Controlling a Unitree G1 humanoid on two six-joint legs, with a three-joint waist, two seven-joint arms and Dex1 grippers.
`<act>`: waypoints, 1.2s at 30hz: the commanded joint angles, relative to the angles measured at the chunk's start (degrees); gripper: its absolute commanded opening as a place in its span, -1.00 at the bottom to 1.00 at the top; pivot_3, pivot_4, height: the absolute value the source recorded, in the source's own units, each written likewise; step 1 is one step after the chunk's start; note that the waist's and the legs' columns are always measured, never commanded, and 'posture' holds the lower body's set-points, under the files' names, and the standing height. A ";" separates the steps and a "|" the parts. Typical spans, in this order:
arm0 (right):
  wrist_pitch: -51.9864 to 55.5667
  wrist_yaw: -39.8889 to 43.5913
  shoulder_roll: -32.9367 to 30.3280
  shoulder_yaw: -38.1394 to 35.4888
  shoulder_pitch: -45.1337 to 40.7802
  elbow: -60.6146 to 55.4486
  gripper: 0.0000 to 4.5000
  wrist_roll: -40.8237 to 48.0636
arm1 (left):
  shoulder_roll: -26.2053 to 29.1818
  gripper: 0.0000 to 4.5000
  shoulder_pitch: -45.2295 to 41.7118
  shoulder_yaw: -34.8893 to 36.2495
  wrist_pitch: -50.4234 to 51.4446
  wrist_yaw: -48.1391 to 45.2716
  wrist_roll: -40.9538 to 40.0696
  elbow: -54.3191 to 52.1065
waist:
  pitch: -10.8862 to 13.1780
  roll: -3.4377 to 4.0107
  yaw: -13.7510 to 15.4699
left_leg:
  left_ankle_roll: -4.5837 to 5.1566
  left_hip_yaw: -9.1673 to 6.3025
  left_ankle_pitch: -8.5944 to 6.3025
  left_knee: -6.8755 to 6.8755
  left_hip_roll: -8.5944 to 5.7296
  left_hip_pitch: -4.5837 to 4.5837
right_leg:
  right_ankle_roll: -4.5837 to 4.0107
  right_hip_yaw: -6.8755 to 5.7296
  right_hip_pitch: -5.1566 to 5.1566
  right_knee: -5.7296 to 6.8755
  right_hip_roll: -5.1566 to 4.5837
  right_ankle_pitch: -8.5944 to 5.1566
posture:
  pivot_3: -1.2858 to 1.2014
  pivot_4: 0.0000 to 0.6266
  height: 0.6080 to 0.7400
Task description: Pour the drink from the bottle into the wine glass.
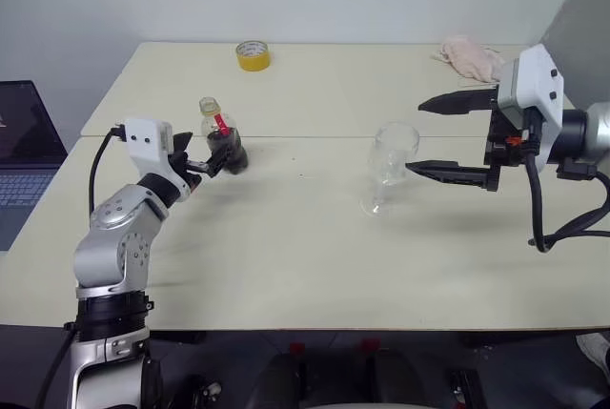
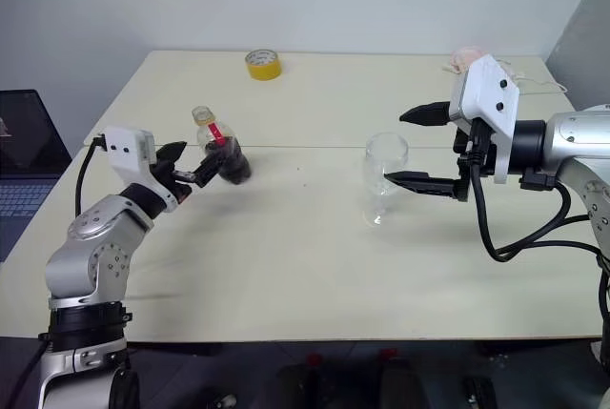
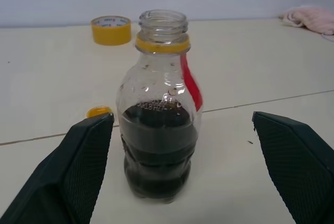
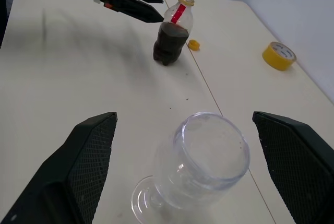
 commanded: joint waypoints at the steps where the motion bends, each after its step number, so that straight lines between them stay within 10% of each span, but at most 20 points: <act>1: 0.15 0.30 -0.06 -0.52 -1.70 -1.59 0.98 0.33 | 1.98 1.00 -3.21 -1.10 -1.94 -0.50 2.77 3.45 | 0.01 -0.01 -0.01 | 0.00 0.00 0.00 0.00 0.00 0.00 | 0.00 0.00 0.00 0.00 0.00 0.00 | 0.03 -0.52 1.00; 26: 1.27 -0.38 0.42 -0.73 -1.46 -2.60 0.98 0.05 | -2.14 1.00 -17.22 -4.77 -15.13 -3.70 8.96 31.00 | 0.04 -0.07 -0.19 | -0.01 0.01 0.01 0.09 -0.03 -0.41 | 0.01 -0.01 -0.42 0.11 -0.02 0.01 | 0.03 -0.52 1.00; 31: 1.77 -0.59 0.22 -1.12 -1.15 -3.09 1.00 0.06 | -2.52 0.48 -16.99 -4.45 -15.89 -3.38 8.91 31.26 | 0.04 -0.07 -0.23 | -0.01 -0.01 0.01 0.10 -0.04 -0.47 | 0.01 -0.03 -0.46 0.09 -0.04 0.01 | 0.03 -0.52 1.00; 36: 1.85 -0.62 0.28 -1.24 -0.99 -3.06 1.00 -0.21 | -1.99 0.48 -15.90 -4.08 -15.76 -3.18 8.72 29.44 | 0.04 -0.07 -0.23 | -0.01 -0.03 0.01 0.14 -0.05 -0.51 | 0.02 -0.05 -0.46 0.10 -0.05 0.01 | 0.03 -0.52 1.00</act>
